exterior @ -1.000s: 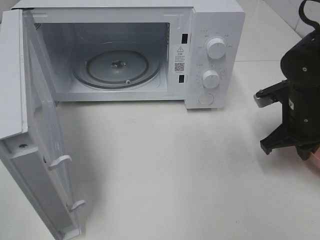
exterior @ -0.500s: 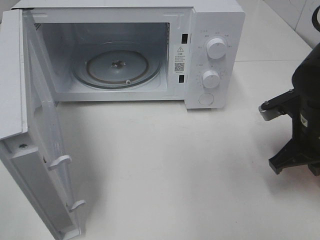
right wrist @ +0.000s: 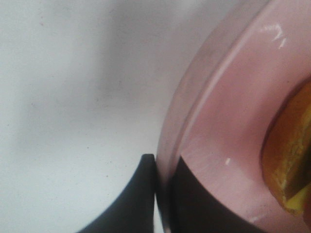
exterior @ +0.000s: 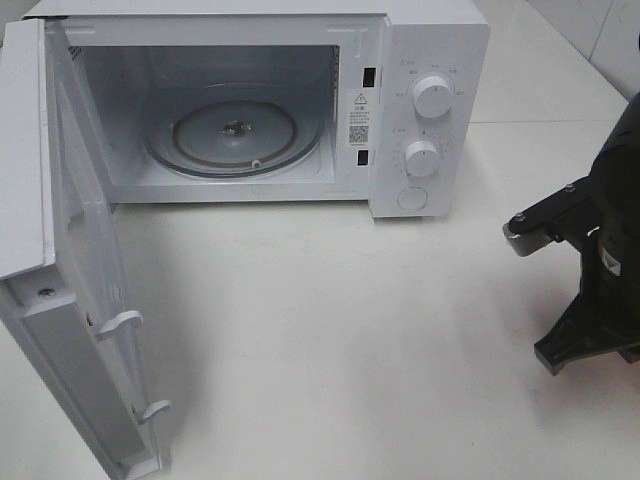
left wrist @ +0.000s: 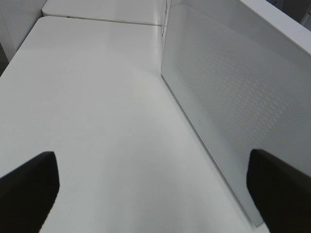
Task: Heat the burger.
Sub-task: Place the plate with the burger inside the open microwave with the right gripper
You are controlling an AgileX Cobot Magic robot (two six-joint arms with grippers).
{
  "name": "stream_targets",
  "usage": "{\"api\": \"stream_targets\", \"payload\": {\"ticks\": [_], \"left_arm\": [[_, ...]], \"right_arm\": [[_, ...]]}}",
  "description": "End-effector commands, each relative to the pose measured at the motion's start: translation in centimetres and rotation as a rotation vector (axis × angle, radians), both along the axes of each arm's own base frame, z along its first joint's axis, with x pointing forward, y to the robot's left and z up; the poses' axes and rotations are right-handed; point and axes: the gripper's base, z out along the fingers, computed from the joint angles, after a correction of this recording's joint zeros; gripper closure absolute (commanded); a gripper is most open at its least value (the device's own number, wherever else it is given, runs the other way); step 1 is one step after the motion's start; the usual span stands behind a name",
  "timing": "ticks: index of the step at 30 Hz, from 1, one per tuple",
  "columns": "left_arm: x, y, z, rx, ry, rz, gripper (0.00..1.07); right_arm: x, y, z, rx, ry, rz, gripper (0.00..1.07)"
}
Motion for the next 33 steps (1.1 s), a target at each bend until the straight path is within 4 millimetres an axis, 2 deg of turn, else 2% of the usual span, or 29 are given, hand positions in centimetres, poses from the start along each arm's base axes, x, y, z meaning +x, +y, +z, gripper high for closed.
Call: {"api": "stream_targets", "payload": {"ticks": [1,10,23,33], "left_arm": [[-0.2,-0.1,-0.1,-0.006,-0.015,-0.010,0.09],[-0.2,-0.1,-0.1,-0.006,-0.015,-0.010,0.09],[-0.2,-0.1,-0.1,-0.006,-0.015,-0.010,0.09],[-0.2,-0.1,-0.1,-0.006,-0.015,-0.010,0.09]], "right_arm": [[-0.4,0.0,0.5,-0.057,-0.002,0.040,1.07],[-2.4,1.7,1.4,-0.062,-0.019,0.147,1.07],[-4.3,3.7,2.8,-0.068,-0.048,0.275,1.07],[-5.8,5.7,2.9,-0.080,-0.045,0.395,1.07]]}}
